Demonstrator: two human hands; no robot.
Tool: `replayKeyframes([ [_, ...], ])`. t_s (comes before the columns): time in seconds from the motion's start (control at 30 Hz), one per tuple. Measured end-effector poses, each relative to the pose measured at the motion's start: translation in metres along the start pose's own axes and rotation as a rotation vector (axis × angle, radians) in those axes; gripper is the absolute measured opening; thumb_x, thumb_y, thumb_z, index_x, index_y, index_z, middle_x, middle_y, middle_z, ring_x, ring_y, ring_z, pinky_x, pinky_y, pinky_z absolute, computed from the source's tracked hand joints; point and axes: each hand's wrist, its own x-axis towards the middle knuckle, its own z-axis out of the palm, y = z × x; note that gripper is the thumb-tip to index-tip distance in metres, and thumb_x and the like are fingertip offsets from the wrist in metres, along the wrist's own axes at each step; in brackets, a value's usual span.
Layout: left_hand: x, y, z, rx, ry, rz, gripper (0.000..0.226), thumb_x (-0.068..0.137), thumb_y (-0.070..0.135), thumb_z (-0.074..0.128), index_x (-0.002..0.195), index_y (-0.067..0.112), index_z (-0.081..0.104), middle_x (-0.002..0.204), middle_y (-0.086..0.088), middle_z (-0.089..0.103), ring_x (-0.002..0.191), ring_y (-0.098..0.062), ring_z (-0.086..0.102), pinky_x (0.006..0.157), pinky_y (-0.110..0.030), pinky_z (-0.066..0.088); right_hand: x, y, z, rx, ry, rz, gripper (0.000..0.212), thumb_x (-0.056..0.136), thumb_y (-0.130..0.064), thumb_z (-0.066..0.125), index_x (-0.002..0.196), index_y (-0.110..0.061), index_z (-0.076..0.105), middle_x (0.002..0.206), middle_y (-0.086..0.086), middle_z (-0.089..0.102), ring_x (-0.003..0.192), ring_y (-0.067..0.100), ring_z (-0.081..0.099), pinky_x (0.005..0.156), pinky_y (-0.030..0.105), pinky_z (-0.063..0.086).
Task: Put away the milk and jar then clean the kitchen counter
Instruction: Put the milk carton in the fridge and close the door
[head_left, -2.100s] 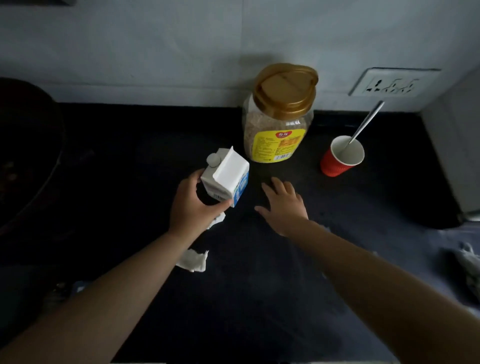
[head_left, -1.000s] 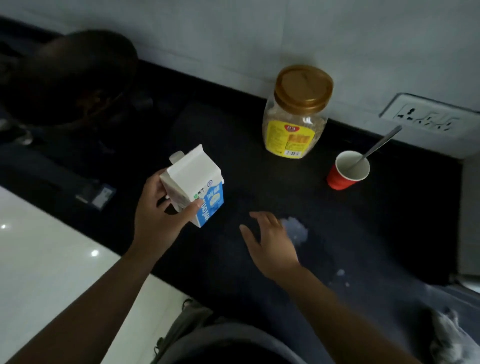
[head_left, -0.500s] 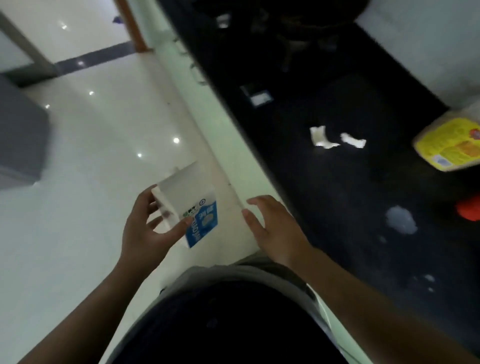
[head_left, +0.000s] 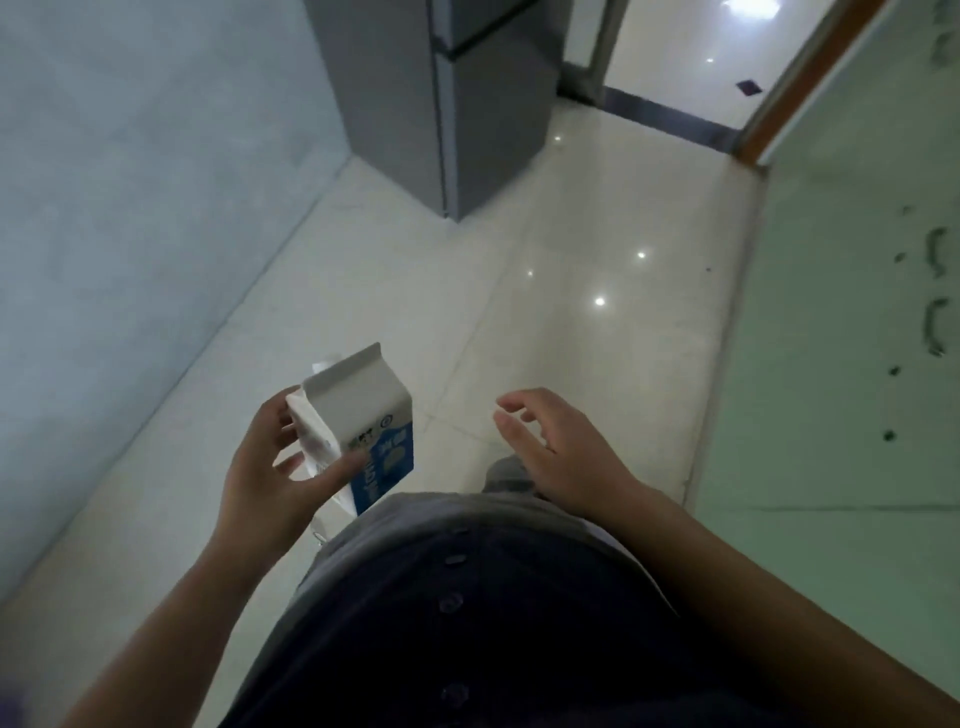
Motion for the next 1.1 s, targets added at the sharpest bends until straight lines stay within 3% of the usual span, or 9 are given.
replayKeyframes([
  [0.13,0.0,-0.03,-0.039,-0.088,0.252,-0.149,0.067,0.051,0.043,0.08,0.111,0.042,0.051,0.113,0.011,0.061,0.11,-0.015,0.056,0.087,-0.037,0.048,0.062,-0.024,0.022,-0.021,-0.16,-0.05,0.039,0.094,-0.043,0.041,0.123,-0.02,0.052,0.122,-0.005,0.056,0.107,0.006,0.05,0.093,0.027,0.043],
  [0.33,0.064,-0.045,-0.07,-0.111,0.395,-0.256,0.063,0.049,0.046,0.085,0.101,0.055,0.05,0.103,0.026,0.062,0.1,0.006,0.057,0.082,-0.025,0.045,0.179,-0.056,0.048,-0.041,-0.315,-0.114,0.04,0.092,-0.049,0.039,0.12,-0.023,0.053,0.116,-0.01,0.056,0.1,-0.001,0.05,0.081,0.015,0.039],
  [0.47,0.158,-0.041,-0.089,-0.098,0.41,-0.287,0.062,0.047,0.058,0.081,0.1,0.056,0.049,0.104,0.025,0.061,0.102,0.001,0.056,0.083,-0.028,0.045,0.275,-0.073,0.051,-0.079,-0.322,-0.108,0.043,0.091,-0.052,0.037,0.12,-0.024,0.052,0.119,-0.01,0.056,0.1,0.001,0.05,0.079,0.016,0.038],
  [0.57,0.245,-0.026,-0.106,-0.106,0.407,-0.269,0.062,0.045,0.058,0.08,0.1,0.054,0.051,0.101,0.025,0.063,0.099,0.001,0.059,0.081,-0.028,0.046,0.353,-0.092,0.035,-0.088,-0.281,-0.103,0.043,0.091,-0.053,0.036,0.121,-0.025,0.051,0.121,-0.011,0.055,0.096,-0.003,0.048,0.079,0.014,0.037],
  [0.63,0.304,-0.009,-0.12,-0.067,0.367,-0.222,0.063,0.045,0.058,0.081,0.101,0.053,0.05,0.1,0.029,0.062,0.097,0.005,0.058,0.08,-0.025,0.047,0.402,-0.107,0.018,-0.093,-0.221,-0.106,0.041,0.092,-0.052,0.036,0.12,-0.027,0.051,0.122,-0.012,0.054,0.103,0.0,0.048,0.086,0.019,0.038],
  [0.77,0.414,0.024,-0.145,-0.028,0.324,-0.143,0.072,0.045,0.057,0.079,0.109,0.042,0.05,0.105,0.025,0.061,0.104,-0.002,0.057,0.083,-0.028,0.049,0.493,-0.141,-0.008,-0.088,-0.112,-0.086,0.04,0.093,-0.05,0.035,0.12,-0.024,0.051,0.124,-0.007,0.055,0.109,0.005,0.048,0.093,0.026,0.04],
  [0.97,0.563,0.055,-0.163,0.004,0.244,-0.049,0.074,0.048,0.059,0.073,0.114,0.041,0.046,0.11,0.02,0.057,0.105,-0.005,0.056,0.082,-0.027,0.048,0.612,-0.185,-0.031,-0.004,0.03,-0.081,0.042,0.093,-0.048,0.038,0.122,-0.021,0.051,0.122,-0.007,0.055,0.11,0.005,0.048,0.091,0.023,0.038],
  [1.1,0.68,0.073,-0.164,-0.02,0.147,0.019,0.074,0.047,0.062,0.071,0.114,0.041,0.047,0.11,0.025,0.057,0.102,0.001,0.055,0.081,-0.029,0.05,0.7,-0.198,-0.051,0.039,0.221,-0.007,0.037,0.094,-0.042,0.043,0.117,-0.016,0.054,0.115,-0.002,0.058,0.104,0.008,0.053,0.086,0.021,0.041],
])
